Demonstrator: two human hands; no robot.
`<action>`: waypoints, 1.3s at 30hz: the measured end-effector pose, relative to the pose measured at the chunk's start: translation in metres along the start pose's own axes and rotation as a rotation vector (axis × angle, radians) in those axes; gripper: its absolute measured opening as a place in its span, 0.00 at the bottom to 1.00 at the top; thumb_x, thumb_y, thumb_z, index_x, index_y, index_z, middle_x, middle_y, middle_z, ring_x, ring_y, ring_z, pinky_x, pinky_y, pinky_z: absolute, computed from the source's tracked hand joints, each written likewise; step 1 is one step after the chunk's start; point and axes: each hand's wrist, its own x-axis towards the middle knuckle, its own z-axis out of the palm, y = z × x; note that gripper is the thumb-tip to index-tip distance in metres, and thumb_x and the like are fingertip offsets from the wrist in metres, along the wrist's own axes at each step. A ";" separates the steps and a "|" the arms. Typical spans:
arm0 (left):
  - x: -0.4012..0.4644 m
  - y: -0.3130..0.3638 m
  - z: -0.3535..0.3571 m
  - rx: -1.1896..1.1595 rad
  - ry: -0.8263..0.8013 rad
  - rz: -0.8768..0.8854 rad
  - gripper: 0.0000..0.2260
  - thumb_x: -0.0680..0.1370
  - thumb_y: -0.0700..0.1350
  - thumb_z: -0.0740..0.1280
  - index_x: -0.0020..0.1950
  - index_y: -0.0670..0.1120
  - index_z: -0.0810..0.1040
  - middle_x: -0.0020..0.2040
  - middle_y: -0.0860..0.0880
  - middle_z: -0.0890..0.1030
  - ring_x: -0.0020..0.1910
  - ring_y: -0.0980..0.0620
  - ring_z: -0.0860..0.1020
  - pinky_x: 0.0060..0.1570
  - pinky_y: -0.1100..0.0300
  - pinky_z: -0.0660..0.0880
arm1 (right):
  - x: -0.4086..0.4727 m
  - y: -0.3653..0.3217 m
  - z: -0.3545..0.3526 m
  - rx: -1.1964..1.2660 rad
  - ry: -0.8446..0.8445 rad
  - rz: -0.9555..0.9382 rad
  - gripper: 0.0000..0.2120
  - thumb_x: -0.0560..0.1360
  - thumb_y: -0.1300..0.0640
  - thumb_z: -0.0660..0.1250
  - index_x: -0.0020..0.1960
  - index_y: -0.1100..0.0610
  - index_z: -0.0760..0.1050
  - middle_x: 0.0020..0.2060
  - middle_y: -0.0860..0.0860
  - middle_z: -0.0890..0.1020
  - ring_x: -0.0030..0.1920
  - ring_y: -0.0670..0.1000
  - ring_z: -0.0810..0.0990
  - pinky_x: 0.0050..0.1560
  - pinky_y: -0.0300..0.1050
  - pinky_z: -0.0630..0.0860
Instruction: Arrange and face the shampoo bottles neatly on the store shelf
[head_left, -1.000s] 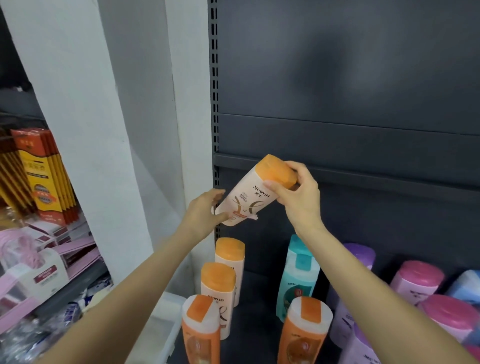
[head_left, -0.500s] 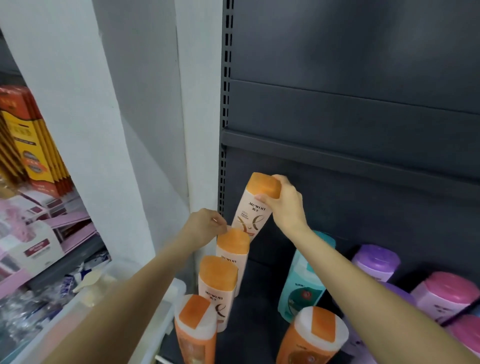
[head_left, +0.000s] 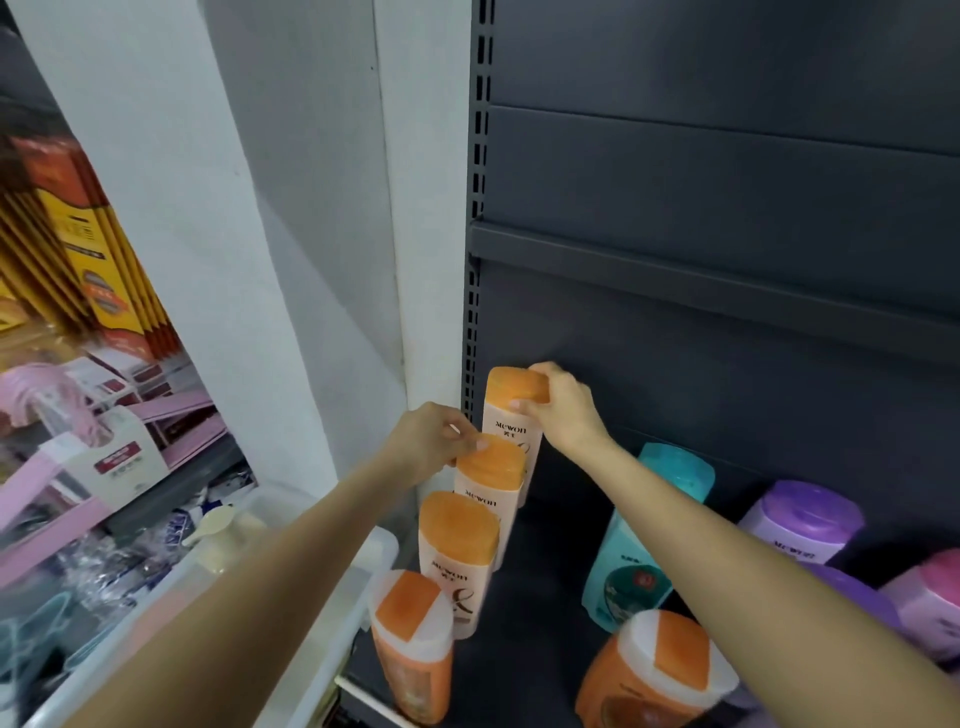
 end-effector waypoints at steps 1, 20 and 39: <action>0.001 0.000 0.000 -0.003 0.001 -0.001 0.10 0.75 0.51 0.69 0.51 0.46 0.80 0.48 0.49 0.80 0.43 0.52 0.79 0.46 0.62 0.72 | 0.000 0.001 0.003 -0.005 -0.010 0.003 0.24 0.75 0.58 0.69 0.69 0.59 0.67 0.63 0.57 0.74 0.63 0.55 0.73 0.56 0.43 0.69; 0.001 0.003 0.003 0.002 0.015 0.010 0.14 0.76 0.49 0.68 0.57 0.43 0.79 0.54 0.46 0.78 0.44 0.52 0.77 0.46 0.62 0.73 | -0.009 0.013 0.020 -0.019 -0.043 0.020 0.22 0.73 0.56 0.71 0.65 0.57 0.70 0.60 0.56 0.77 0.61 0.56 0.75 0.59 0.48 0.72; -0.021 0.015 0.002 0.101 0.254 0.044 0.14 0.78 0.47 0.65 0.62 0.44 0.75 0.59 0.44 0.79 0.54 0.46 0.77 0.49 0.61 0.71 | -0.035 -0.005 -0.004 -0.309 0.073 -0.152 0.17 0.76 0.57 0.67 0.64 0.56 0.74 0.61 0.54 0.74 0.60 0.52 0.74 0.57 0.45 0.72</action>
